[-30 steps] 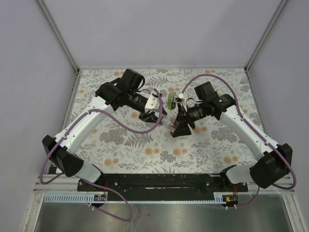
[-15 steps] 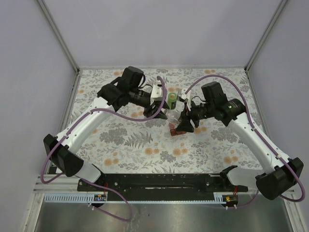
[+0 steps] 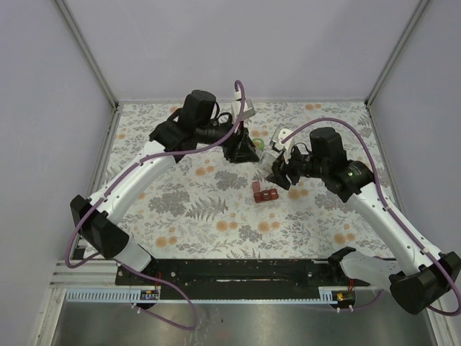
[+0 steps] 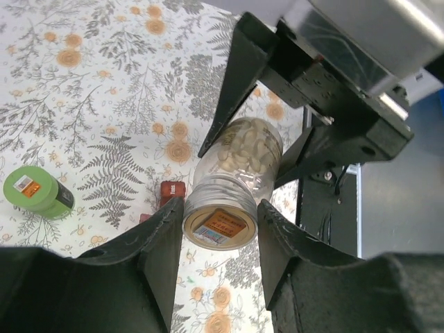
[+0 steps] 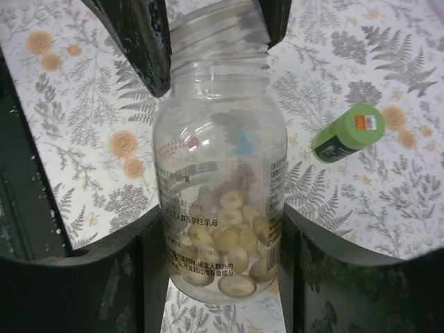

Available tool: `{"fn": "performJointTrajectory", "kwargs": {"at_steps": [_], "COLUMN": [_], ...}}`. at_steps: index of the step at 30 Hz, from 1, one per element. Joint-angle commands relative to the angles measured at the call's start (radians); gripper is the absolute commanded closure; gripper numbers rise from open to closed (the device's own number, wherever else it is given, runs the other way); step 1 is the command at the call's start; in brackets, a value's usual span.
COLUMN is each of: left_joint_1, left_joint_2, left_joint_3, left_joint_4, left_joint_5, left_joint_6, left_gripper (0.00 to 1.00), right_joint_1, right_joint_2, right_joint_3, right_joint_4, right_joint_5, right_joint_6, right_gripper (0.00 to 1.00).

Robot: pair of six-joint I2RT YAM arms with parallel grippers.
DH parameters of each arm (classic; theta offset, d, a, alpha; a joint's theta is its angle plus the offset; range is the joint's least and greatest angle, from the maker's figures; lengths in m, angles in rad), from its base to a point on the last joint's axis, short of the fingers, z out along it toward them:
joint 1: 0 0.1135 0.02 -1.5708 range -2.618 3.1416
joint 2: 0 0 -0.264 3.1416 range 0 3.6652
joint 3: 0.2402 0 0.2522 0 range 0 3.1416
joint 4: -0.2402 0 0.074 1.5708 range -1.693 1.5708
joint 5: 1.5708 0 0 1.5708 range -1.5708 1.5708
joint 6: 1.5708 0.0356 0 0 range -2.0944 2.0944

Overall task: Sort the pills into containers
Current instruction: Unscrew the lid of the pill bottle, then place the lid of the pill bottle at the center of the board.

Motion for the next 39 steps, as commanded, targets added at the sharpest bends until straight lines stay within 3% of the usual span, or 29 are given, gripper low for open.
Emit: {"fn": "performJointTrajectory", "kwargs": {"at_steps": [1,15,39], "left_joint_1": [-0.021,-0.019,0.045], "left_joint_2": [0.014,0.116,0.011], "left_joint_3": [0.075,0.259,0.197], "left_joint_4": [0.034,-0.029,-0.056], "left_joint_5": [-0.036,-0.084,-0.027], "left_joint_6": [-0.228,-0.469,-0.327], "left_gripper": [1.0,1.0,0.89], "right_joint_1": [0.011,0.024,0.024], "right_joint_2": [-0.027,-0.066,-0.069], "right_joint_3": [-0.005,-0.026,-0.051], "right_joint_4": [0.229,0.274,0.277], "right_joint_5": [0.11,0.247,0.183], "right_joint_6": [0.04,0.02,0.079], "right_gripper": [1.0,1.0,1.0]}}
